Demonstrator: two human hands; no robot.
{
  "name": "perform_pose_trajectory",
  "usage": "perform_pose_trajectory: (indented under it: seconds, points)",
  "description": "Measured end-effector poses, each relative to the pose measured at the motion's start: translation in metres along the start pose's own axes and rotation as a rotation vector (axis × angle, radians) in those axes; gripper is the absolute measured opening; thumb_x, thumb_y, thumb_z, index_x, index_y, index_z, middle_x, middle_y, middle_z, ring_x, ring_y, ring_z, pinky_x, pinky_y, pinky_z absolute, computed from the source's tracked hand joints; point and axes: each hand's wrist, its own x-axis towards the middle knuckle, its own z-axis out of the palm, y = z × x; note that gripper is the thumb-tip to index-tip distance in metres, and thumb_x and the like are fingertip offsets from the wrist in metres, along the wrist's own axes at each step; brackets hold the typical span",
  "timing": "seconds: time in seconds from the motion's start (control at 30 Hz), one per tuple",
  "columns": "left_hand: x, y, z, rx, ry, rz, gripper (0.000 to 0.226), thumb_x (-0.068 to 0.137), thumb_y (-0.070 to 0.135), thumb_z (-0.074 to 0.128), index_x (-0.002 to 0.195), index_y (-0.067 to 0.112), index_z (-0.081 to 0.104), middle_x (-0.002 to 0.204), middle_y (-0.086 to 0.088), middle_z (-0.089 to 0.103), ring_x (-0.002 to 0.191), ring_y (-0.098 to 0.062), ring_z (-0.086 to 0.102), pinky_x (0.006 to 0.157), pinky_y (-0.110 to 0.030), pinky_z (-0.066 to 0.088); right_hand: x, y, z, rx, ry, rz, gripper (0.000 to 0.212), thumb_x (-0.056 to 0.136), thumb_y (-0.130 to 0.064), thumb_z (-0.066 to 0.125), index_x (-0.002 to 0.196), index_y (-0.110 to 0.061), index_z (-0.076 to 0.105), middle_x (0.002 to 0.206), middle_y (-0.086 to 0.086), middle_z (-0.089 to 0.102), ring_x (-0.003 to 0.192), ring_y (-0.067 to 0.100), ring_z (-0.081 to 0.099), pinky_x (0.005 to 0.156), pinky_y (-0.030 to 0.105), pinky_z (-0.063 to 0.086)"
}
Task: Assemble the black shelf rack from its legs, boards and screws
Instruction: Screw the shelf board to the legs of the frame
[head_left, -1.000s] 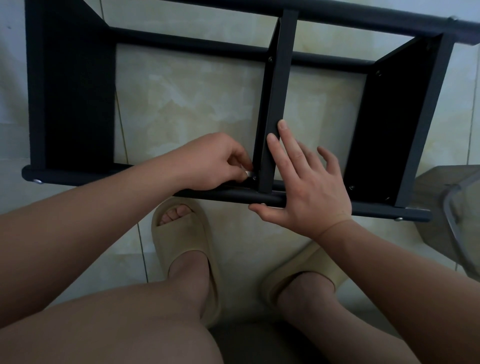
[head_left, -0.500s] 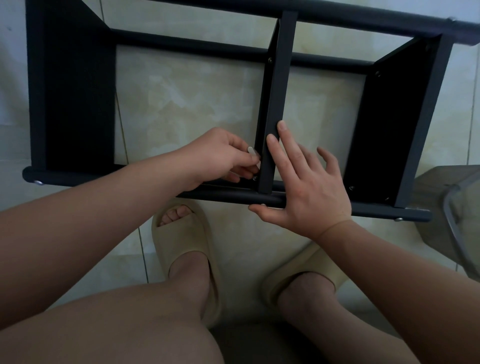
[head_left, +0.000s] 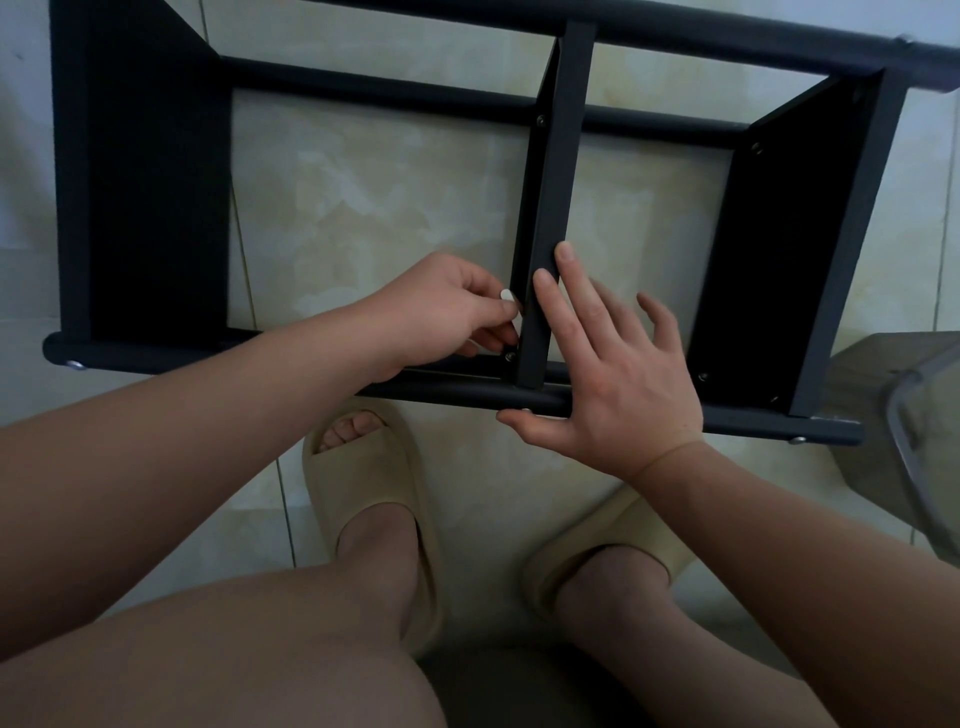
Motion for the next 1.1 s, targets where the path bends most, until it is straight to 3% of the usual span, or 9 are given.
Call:
perform_pose_trajectory:
  seconds: [0.2,0.63,0.87,1.1]
  points:
    - [0.000,0.001,0.002,0.003,-0.001,0.006,0.015,0.099,0.019,0.059,0.093,0.010,0.070,0.072,0.007,0.073,0.075,-0.007,0.070,0.077,-0.027,0.054,0.001,0.000,0.000,-0.053,0.005,0.001,0.106,0.082,-0.085,0.043,0.162,-0.019,0.018,0.170,0.004,0.011,0.150,0.035,0.030,0.113,0.069,0.024]
    - [0.002,0.007,-0.001,-0.013,0.012,0.011,0.015,0.100,0.019,0.059,0.095,0.009,0.069,0.071,0.007,0.072,0.072,-0.004,0.069,0.077,-0.026,0.054,0.000,-0.001,-0.002,-0.033,-0.006,0.006,0.105,0.083,-0.085,0.041,0.162,-0.020,0.017,0.170,0.003,0.011,0.148,0.034,0.035,0.113,0.067,0.025]
    - [-0.002,-0.003,0.003,-0.093,-0.027,-0.059,0.015,0.099,0.015,0.059,0.096,0.003,0.069,0.077,-0.003,0.073,0.077,-0.014,0.070,0.080,-0.030,0.056,0.001,-0.001,-0.002,-0.048,0.003,0.006,0.105,0.083,-0.084,0.044,0.161,-0.018,0.020,0.170,0.004,0.013,0.149,0.035,0.033,0.111,0.069,0.027]
    - [0.000,-0.006,0.000,-0.045,-0.082,-0.063,0.020,0.101,0.009,0.052,0.087,0.011,0.067,0.079,-0.004,0.075,0.084,-0.019,0.072,0.084,-0.034,0.055,0.001,-0.001,-0.002,-0.076,-0.001,0.008,0.106,0.082,-0.085,0.043,0.162,-0.019,0.020,0.170,0.004,0.013,0.151,0.036,0.028,0.110,0.071,0.026]
